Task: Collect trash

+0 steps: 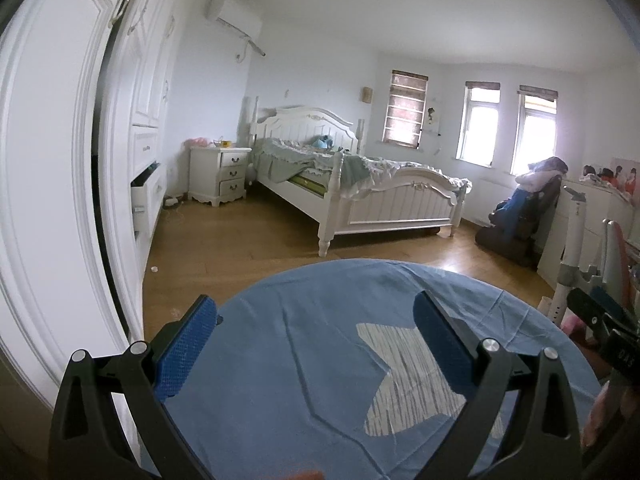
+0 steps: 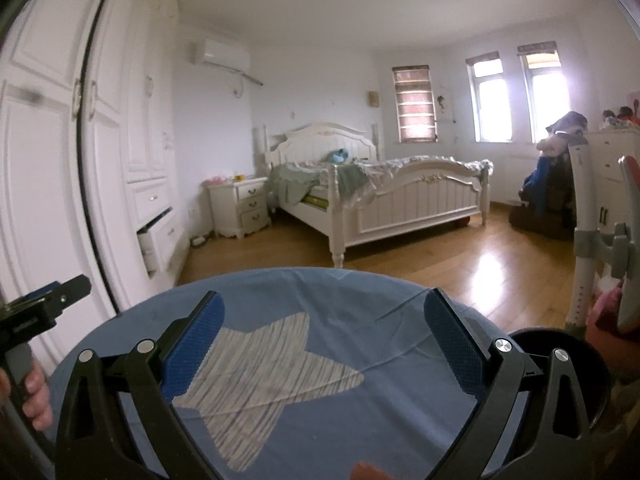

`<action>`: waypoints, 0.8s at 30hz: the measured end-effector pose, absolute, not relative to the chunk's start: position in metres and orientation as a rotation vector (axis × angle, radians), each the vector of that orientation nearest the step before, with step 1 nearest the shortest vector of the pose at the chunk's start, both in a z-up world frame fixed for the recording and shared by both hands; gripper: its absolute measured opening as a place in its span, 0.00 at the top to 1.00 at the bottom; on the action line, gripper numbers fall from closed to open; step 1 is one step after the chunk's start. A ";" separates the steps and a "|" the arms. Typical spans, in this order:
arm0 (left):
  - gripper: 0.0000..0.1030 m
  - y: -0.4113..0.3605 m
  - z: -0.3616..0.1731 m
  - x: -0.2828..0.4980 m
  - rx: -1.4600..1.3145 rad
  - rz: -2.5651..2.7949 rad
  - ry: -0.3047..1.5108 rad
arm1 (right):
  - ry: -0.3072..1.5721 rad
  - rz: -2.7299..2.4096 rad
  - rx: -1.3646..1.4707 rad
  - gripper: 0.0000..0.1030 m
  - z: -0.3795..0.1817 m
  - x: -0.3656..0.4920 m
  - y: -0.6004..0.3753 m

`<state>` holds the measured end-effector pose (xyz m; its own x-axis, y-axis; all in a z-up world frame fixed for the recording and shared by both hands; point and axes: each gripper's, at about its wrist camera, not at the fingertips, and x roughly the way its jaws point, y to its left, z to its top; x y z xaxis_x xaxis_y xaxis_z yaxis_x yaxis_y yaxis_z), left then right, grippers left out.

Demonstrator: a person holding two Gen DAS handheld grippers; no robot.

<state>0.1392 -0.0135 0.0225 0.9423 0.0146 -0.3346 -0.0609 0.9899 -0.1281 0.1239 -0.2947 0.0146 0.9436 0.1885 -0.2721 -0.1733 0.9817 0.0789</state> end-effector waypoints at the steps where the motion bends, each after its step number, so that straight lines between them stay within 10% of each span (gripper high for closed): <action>1: 0.05 -0.014 0.023 0.139 -0.138 0.039 0.340 | 0.283 0.184 0.054 0.05 0.015 0.124 -0.295; 24: 0.05 -0.014 0.022 0.140 -0.147 0.039 0.340 | 0.279 0.180 0.048 0.05 0.016 0.123 -0.293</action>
<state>0.1395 -0.0142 0.0217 0.9422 0.0138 -0.3349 -0.0631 0.9886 -0.1366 0.1231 -0.2928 0.0162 0.9453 0.1837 -0.2695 -0.1704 0.9827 0.0721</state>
